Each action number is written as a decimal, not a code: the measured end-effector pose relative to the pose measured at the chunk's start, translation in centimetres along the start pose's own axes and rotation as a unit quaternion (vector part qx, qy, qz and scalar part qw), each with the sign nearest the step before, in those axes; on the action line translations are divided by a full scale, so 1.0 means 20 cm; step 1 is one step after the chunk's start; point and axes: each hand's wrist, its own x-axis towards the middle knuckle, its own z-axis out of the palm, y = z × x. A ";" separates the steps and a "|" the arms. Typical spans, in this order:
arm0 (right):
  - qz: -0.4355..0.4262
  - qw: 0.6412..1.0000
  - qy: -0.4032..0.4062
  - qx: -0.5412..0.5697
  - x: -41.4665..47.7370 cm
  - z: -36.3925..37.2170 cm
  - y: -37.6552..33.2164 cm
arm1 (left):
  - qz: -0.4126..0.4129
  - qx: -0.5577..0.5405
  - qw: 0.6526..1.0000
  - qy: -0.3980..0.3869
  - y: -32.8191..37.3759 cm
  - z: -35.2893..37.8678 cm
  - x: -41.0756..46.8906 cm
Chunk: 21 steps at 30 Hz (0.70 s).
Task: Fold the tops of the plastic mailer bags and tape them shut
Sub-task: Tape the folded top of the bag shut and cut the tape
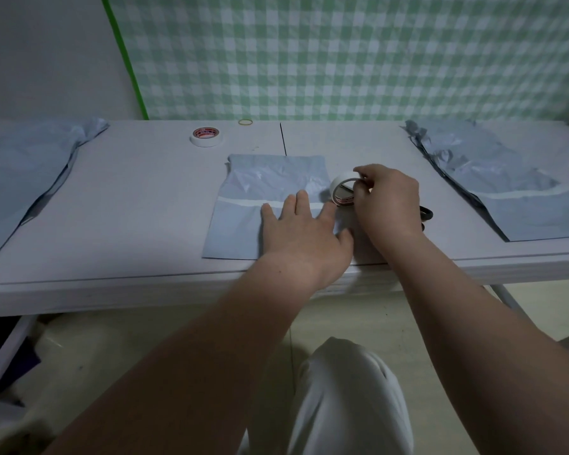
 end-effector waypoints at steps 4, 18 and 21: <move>0.014 1.000 -0.028 0.005 -0.02 0.02 -0.04 | 0.010 -0.070 0.997 0.030 -0.02 0.00 0.00; 0.056 0.995 -0.028 -0.082 -0.08 0.15 -0.13 | 0.024 -0.042 0.999 0.024 -0.13 -0.04 -0.04; 0.056 0.994 -0.026 -0.094 -0.08 0.16 -0.13 | 0.016 -0.037 0.999 0.018 -0.16 -0.05 -0.05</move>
